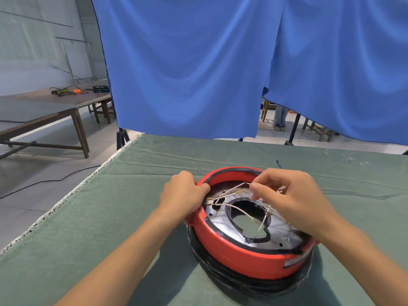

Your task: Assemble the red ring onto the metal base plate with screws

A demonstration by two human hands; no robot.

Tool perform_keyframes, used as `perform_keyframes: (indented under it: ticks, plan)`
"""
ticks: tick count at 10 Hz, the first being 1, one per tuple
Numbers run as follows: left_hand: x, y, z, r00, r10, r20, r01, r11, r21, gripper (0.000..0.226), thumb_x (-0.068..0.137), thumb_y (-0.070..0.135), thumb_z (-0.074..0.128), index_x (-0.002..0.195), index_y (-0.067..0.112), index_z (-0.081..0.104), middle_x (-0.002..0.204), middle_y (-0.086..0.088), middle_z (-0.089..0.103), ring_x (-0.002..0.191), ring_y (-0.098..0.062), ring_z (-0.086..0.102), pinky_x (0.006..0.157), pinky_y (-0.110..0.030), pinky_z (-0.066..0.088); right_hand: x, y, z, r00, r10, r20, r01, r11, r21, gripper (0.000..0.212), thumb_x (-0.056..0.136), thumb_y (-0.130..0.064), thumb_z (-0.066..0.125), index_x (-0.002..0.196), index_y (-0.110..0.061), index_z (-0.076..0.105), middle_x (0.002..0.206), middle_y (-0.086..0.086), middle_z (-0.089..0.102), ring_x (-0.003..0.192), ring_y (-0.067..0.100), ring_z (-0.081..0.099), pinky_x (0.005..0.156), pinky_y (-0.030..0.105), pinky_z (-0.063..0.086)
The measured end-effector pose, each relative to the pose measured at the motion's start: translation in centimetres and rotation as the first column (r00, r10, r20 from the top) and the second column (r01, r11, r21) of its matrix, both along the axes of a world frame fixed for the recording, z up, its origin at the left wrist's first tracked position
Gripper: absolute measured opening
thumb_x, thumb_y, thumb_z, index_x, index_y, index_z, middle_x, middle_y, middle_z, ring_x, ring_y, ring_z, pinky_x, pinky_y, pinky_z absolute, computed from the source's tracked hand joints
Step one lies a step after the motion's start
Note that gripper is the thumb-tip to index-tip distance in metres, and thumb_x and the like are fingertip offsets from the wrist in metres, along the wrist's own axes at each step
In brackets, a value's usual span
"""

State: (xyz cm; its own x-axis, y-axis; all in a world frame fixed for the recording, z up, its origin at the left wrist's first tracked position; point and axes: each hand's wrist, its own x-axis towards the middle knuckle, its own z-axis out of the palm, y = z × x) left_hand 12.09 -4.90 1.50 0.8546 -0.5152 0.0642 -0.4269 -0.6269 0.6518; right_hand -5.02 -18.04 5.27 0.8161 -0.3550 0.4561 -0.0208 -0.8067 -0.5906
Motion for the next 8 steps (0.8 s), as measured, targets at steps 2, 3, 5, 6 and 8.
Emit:
perform_keyframes:
  ticks: [2,3,5,6,8]
  plan:
    - [2.9,0.1,0.0,0.983,0.183,0.031,-0.181,0.982,-0.060,0.025,0.081,0.027,0.055,0.080,0.004,0.065,0.085,-0.017,0.068,0.086,-0.038,0.062,0.078,-0.038,0.051,-0.1,0.7,0.2,0.984,-0.083,-0.157,0.046,0.973,-0.225,0.019,0.078,-0.054,0.058,0.074,-0.038,0.067,0.080,-0.037,0.058,0.083,-0.007,0.051,0.065,0.024,0.037]
    - [3.8,0.8,0.1,0.973,0.186,-0.138,-0.207,0.964,-0.165,0.029,0.075,0.027,0.054,0.084,0.002,0.067,0.081,-0.018,0.070,0.078,-0.040,0.067,0.080,-0.043,0.055,1.2,1.2,0.2,0.967,-0.072,-0.246,-0.016,0.940,-0.340,0.027,0.077,-0.064,0.056,0.092,-0.042,0.063,0.089,-0.029,0.056,0.092,-0.004,0.039,0.071,0.025,0.038]
    - [4.6,1.4,-0.4,0.931,0.139,-0.337,-0.262,0.898,-0.353,0.023,0.069,0.024,0.064,0.069,0.002,0.068,0.052,-0.011,0.064,0.046,-0.036,0.065,0.059,-0.049,0.059,3.5,1.7,0.1,0.942,-0.112,-0.317,-0.025,0.917,-0.399,0.022,0.081,-0.053,0.064,0.099,-0.040,0.063,0.085,-0.016,0.047,0.086,0.001,0.036,0.070,0.028,0.040]
    - [4.8,1.1,-1.0,0.914,0.135,-0.382,-0.286,0.884,-0.371,0.022,0.071,0.031,0.071,0.067,0.009,0.069,0.050,-0.007,0.062,0.041,-0.030,0.059,0.049,-0.049,0.058,4.0,1.2,-0.5,0.948,-0.083,-0.308,-0.029,0.940,-0.341,0.018,0.083,-0.046,0.066,0.097,-0.037,0.063,0.089,-0.015,0.043,0.086,0.004,0.042,0.075,0.030,0.043]
    - [3.9,-0.3,-2.1,0.949,0.123,-0.292,-0.244,0.870,-0.428,0.040,0.089,0.045,0.052,0.071,0.011,0.062,0.069,-0.007,0.061,0.078,-0.031,0.063,0.070,-0.050,0.058,5.1,-2.2,-1.3,0.951,-0.089,-0.297,0.009,0.966,-0.260,0.015,0.087,-0.033,0.066,0.098,-0.023,0.064,0.089,-0.014,0.053,0.099,0.006,0.038,0.088,0.034,0.043]
